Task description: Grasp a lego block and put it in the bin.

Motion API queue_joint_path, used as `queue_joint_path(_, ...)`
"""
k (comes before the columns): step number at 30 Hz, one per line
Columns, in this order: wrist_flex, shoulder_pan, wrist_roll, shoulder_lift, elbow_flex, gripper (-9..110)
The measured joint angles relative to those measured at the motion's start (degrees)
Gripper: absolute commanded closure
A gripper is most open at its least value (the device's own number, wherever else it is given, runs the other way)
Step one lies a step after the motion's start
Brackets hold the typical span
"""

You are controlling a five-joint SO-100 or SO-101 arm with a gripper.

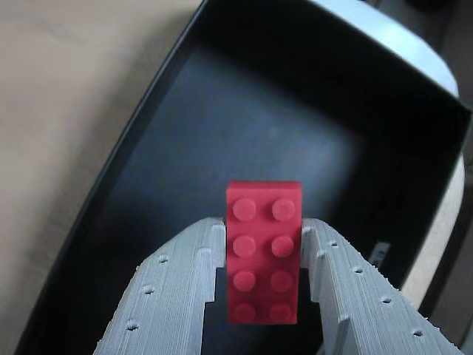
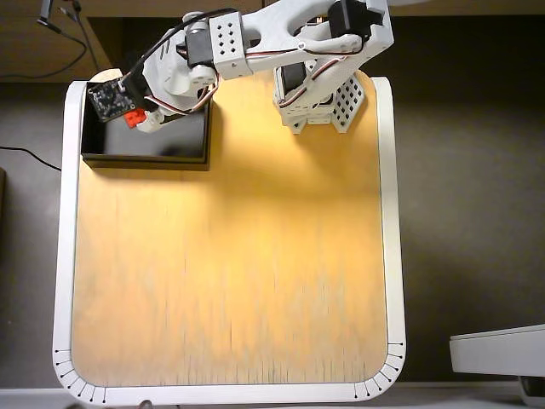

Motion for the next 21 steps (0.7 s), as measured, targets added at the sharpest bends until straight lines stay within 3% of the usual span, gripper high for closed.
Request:
queue_joint_path(13,-1.1,1.1,1.3,0.0,0.2,76)
queue_joint_path(21,3.6,1.0,-1.0,1.6,-0.6,76)
